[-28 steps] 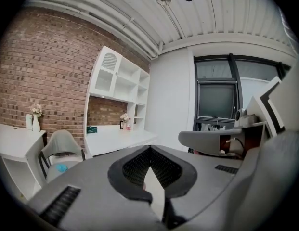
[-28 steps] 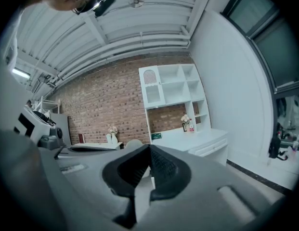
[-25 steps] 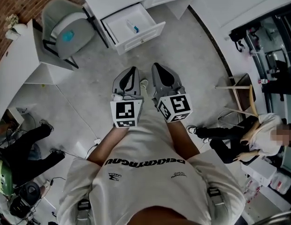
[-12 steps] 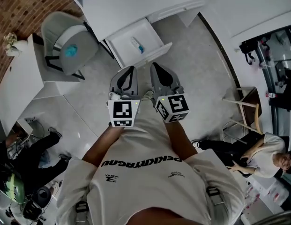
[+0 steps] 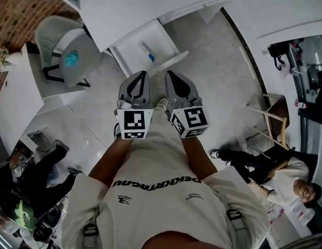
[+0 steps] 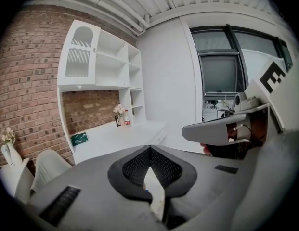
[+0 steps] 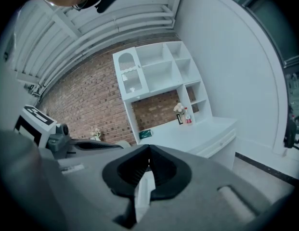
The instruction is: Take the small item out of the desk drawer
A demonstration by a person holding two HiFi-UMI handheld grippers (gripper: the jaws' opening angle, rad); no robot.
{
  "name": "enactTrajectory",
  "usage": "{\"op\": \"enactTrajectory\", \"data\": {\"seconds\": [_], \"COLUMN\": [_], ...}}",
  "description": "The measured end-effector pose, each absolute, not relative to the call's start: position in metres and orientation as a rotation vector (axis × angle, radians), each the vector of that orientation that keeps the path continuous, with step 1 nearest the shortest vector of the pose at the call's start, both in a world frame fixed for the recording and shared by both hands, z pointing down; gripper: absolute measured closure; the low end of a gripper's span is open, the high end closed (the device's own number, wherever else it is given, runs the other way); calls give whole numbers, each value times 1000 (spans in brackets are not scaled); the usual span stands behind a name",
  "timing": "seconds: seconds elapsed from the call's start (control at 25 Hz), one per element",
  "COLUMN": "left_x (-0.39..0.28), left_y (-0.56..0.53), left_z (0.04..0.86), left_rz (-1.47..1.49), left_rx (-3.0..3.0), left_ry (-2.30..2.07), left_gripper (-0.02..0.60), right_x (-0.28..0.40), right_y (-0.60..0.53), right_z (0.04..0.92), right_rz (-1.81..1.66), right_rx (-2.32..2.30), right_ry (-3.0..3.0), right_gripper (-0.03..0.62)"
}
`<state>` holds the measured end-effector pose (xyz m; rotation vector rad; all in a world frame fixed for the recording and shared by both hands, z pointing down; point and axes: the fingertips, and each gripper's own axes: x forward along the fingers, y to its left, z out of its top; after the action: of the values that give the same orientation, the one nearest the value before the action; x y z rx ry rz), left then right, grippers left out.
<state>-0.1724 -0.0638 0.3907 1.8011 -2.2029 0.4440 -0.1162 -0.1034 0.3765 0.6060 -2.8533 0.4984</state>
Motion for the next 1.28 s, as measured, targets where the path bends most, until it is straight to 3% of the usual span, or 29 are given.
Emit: {"op": "enactTrajectory", "data": {"seconds": [0.72,1.28], "left_x": [-220,-238], "left_y": [-126,-165], "left_z": [503,612], "left_rz": [824,1259], "left_rx": [1970,2221], "left_ry": [-1796,-1250], "left_gripper": [582,489], "right_x": [-143,-153], "right_y": [-135,-150], "right_z": [460,515], "right_rz": [639,766], "right_rx": [841,1091], "right_ry": [-2629,-2459], "right_gripper": [594,594]}}
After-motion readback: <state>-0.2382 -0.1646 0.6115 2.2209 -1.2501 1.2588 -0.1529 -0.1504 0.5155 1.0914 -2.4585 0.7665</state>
